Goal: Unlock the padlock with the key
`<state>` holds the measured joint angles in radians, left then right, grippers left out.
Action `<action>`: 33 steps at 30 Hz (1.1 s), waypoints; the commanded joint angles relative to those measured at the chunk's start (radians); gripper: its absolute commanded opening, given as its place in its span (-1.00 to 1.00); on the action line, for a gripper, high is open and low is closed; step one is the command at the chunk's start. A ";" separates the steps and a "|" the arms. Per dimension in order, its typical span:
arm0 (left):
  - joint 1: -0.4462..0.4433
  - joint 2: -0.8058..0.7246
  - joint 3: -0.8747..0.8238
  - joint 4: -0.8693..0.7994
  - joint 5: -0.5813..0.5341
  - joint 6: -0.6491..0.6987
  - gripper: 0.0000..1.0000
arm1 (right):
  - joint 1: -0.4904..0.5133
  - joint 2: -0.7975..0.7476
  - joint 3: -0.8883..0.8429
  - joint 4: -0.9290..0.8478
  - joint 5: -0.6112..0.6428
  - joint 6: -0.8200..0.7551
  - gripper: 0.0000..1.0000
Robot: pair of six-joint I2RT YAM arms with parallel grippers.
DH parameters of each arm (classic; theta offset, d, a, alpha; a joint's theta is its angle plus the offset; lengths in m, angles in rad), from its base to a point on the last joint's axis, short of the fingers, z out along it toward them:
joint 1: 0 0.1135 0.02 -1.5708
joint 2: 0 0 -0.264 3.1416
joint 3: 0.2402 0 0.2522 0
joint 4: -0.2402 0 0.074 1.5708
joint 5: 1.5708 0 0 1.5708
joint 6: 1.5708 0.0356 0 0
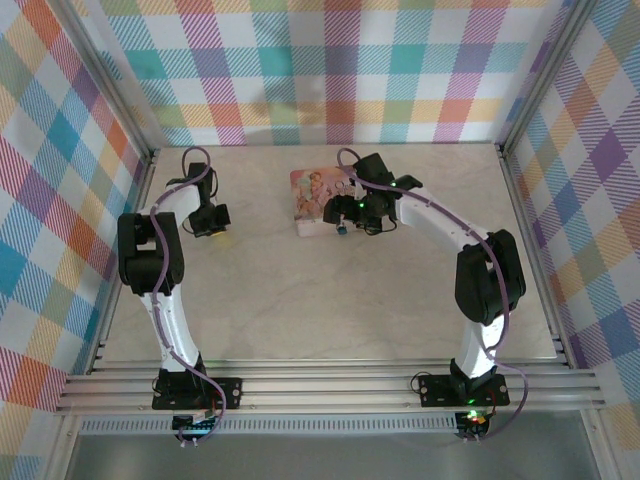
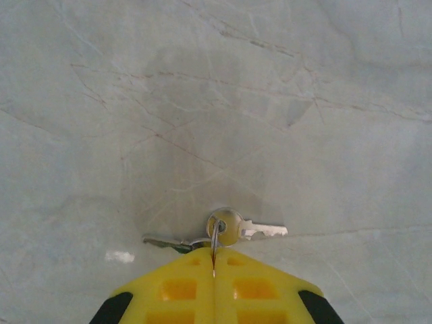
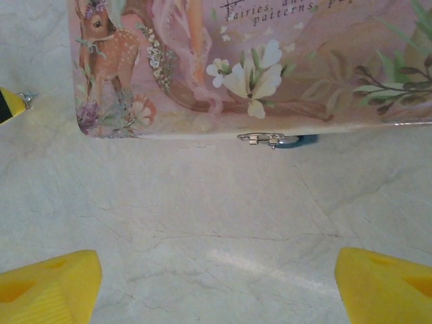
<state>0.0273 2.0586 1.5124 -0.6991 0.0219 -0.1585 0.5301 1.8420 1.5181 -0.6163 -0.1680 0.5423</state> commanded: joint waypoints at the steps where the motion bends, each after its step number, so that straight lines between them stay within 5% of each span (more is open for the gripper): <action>1: -0.027 -0.104 -0.014 -0.038 0.054 0.037 -1.00 | 0.002 -0.063 -0.055 0.094 -0.062 0.028 0.74; 8: -0.066 -0.260 0.001 -0.159 0.228 0.079 -1.00 | -0.005 -0.144 -0.190 0.343 -0.225 0.024 0.61; 18: -0.135 -0.452 0.039 -0.293 0.471 -0.001 -1.00 | 0.044 -0.217 -0.290 0.559 -0.220 -0.191 0.12; 27: -0.215 -0.564 -0.009 -0.243 0.606 -0.191 -1.00 | 0.146 -0.204 -0.413 0.938 -0.172 -0.444 0.18; 33: -0.242 -0.608 -0.038 -0.224 0.603 -0.249 -1.00 | 0.181 -0.169 -0.349 0.930 -0.192 -0.529 0.24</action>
<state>-0.2012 1.4776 1.4887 -0.9333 0.5907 -0.3492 0.6933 1.6573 1.1286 0.2329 -0.3496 0.1112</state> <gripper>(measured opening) 0.047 0.619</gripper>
